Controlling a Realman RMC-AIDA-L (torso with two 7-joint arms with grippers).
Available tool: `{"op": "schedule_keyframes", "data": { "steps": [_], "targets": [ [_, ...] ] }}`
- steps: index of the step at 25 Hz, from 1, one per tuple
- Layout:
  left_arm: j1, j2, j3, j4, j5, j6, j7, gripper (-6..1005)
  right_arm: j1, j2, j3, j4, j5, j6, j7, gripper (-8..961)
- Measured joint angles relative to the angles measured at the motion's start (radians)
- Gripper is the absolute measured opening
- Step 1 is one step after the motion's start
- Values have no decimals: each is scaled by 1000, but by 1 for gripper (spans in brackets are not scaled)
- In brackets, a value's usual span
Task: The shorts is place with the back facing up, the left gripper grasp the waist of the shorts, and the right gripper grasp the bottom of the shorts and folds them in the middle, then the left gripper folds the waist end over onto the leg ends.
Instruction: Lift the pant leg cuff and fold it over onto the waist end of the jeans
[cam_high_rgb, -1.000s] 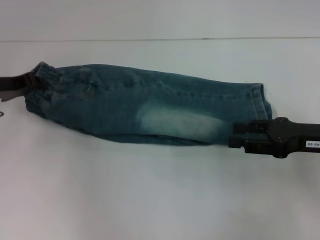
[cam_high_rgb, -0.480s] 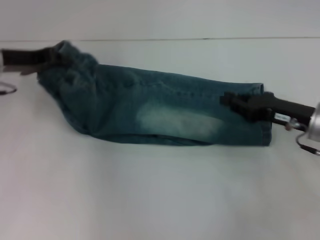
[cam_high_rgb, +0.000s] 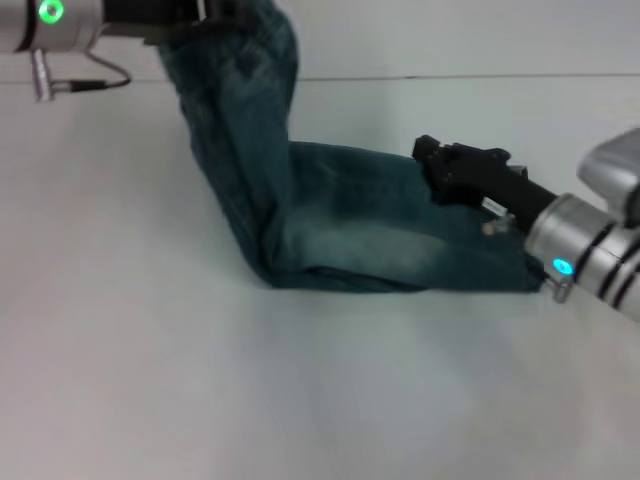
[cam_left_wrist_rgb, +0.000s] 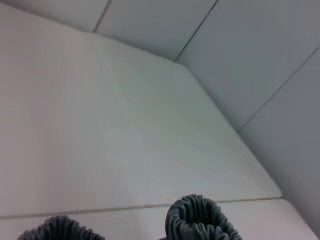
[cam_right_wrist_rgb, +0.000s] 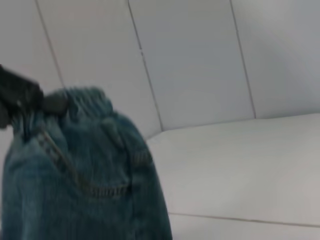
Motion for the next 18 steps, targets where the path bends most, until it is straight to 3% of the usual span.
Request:
{"op": "schedule_keyframes", "data": {
  "steps": [9, 18],
  "targets": [
    [-61, 3, 12, 7, -24, -12, -14, 166, 182, 6, 45, 123, 40, 214, -73, 32],
    [-71, 9, 23, 34, -71, -1, -16, 167, 325, 12, 53, 228, -25, 300, -45, 32]
  ]
}}
